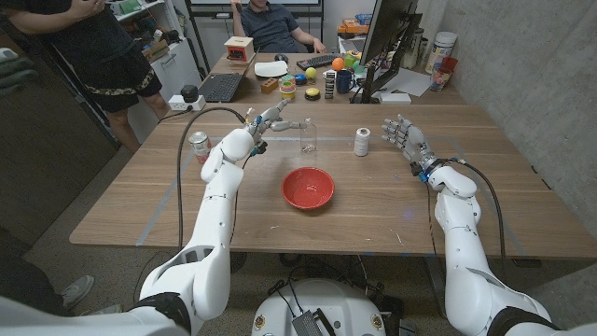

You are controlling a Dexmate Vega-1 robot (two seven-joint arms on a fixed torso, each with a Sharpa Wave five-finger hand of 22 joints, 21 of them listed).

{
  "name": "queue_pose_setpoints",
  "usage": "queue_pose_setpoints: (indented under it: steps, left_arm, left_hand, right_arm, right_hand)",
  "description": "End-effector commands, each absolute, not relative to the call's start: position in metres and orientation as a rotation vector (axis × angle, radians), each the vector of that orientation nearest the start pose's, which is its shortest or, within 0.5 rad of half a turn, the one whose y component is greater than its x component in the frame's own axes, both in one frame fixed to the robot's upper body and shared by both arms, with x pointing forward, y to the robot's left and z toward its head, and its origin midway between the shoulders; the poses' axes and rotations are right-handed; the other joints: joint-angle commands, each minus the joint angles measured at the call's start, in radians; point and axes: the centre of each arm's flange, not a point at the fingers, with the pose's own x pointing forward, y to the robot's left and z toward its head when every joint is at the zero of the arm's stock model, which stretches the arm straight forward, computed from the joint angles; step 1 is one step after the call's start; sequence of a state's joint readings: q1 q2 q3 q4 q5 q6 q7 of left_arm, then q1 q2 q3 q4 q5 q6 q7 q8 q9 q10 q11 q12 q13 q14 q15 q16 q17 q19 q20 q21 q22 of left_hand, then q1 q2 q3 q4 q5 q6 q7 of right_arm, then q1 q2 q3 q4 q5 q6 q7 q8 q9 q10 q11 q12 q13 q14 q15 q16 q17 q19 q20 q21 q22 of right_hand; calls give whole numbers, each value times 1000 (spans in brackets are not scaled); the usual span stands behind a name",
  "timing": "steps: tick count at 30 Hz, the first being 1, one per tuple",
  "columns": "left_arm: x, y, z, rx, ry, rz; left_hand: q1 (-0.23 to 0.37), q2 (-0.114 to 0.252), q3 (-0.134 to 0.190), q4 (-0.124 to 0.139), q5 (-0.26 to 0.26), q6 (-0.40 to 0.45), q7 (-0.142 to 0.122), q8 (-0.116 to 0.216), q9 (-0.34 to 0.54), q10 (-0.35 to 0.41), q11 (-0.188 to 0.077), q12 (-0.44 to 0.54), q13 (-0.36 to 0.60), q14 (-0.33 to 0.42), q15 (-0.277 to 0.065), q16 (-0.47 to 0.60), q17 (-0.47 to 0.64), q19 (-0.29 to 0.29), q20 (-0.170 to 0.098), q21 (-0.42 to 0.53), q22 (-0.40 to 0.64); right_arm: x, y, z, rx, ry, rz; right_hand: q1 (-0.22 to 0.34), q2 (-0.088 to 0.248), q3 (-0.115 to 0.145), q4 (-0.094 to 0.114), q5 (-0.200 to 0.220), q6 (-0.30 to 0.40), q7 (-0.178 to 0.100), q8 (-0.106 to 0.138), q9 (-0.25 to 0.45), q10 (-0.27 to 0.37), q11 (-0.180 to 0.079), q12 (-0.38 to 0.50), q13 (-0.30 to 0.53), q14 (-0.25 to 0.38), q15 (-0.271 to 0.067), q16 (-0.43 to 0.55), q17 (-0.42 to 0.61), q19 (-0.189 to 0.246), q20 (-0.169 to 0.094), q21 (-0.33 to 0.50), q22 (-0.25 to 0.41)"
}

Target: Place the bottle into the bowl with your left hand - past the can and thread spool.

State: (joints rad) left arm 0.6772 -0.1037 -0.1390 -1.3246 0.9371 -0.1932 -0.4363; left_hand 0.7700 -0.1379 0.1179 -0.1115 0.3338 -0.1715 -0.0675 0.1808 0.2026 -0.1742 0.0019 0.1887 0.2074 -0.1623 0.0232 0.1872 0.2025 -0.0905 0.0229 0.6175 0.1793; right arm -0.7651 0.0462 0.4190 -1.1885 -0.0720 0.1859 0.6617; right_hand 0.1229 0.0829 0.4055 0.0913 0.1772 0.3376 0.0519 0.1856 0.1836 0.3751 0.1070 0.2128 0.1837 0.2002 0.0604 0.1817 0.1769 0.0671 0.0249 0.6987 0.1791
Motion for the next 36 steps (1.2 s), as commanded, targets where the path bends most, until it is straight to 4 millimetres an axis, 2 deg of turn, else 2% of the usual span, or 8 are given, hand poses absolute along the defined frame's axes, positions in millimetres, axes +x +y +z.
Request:
queue_pose_setpoints:
  steps: [1,7,28,36]
  left_arm:
    - [681,177,71,962,-536,-151]
    - [682,172,71,975,-529,-147]
    - [695,155,55,975,-497,-161]
    - [698,140,55,1004,-505,-159]
  left_hand:
    - [-4,2,-5,2,7,-210,13,4,2,-104,12,4,3,-20,2,4,5,-20,0,-6,5]
    - [-1,5,-8,2,9,-224,15,3,3,-114,13,4,4,-28,2,5,6,-23,1,-10,6]
    - [13,14,-16,1,14,-232,25,11,3,-119,22,12,6,-35,9,10,6,-19,5,-18,6]
    - [18,17,-18,0,16,-226,30,16,3,-116,21,16,6,-32,11,13,6,-13,4,-19,7]
  right_arm:
    - [667,-326,-24,-28,-607,293]
    - [668,-329,-23,-26,-609,297]
    - [665,-337,-22,-33,-614,311]
    - [663,-342,-23,-35,-613,320]
  right_hand:
    - [-6,1,-1,0,7,2,4,7,5,5,-2,5,5,7,3,5,3,7,3,-3,2]
    - [-7,1,-2,0,7,1,3,6,5,7,4,6,5,7,3,5,3,8,3,-5,2]
    - [-11,-2,-5,1,7,1,3,6,5,6,-1,6,6,8,7,4,2,11,5,-9,3]
    - [-12,-4,-7,0,7,0,4,6,5,6,-2,6,6,8,8,4,2,12,7,-11,3]
